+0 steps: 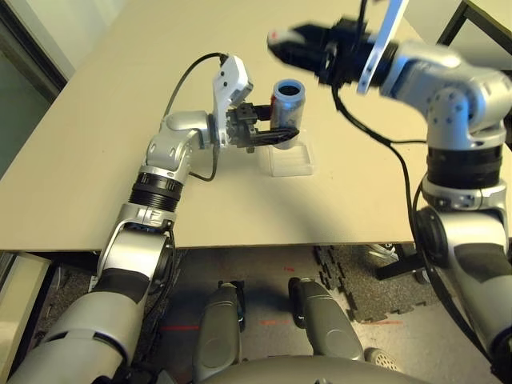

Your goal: Pour the medicine from the bottle into the box.

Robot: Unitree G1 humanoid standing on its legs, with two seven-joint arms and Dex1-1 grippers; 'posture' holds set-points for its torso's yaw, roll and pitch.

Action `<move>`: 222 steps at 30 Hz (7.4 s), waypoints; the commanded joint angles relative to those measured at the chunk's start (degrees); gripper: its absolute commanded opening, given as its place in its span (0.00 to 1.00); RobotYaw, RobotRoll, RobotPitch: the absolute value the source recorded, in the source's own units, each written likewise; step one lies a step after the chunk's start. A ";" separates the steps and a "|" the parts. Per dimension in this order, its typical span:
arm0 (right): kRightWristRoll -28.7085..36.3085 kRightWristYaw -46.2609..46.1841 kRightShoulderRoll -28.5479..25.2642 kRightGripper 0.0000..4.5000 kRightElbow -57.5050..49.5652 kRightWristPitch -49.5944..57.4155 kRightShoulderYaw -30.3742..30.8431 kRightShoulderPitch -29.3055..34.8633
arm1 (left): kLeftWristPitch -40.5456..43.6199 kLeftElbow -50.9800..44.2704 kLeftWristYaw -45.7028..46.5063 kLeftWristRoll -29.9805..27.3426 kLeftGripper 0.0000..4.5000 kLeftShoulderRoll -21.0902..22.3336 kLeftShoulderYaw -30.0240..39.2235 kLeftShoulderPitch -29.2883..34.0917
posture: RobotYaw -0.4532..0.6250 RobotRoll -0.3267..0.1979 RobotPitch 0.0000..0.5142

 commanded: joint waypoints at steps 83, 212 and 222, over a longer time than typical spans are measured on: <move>-5.74 10.59 -24.40 1.00 -25.50 19.78 18.54 32.67 | -56.20 43.26 46.51 58.76 0.55 2.52 -28.82 -29.95 | 0.26 0.62 0.31; -13.29 -17.65 -0.25 1.00 -15.01 -2.74 -7.43 35.81 | -7.58 -17.12 53.35 4.81 0.99 -5.10 21.97 30.18 | 0.36 0.62 0.42; -25.29 -38.54 2.68 1.00 2.19 -29.28 -10.60 34.26 | -25.88 14.76 48.25 5.46 0.99 4.18 25.08 15.86 | 0.33 0.62 0.48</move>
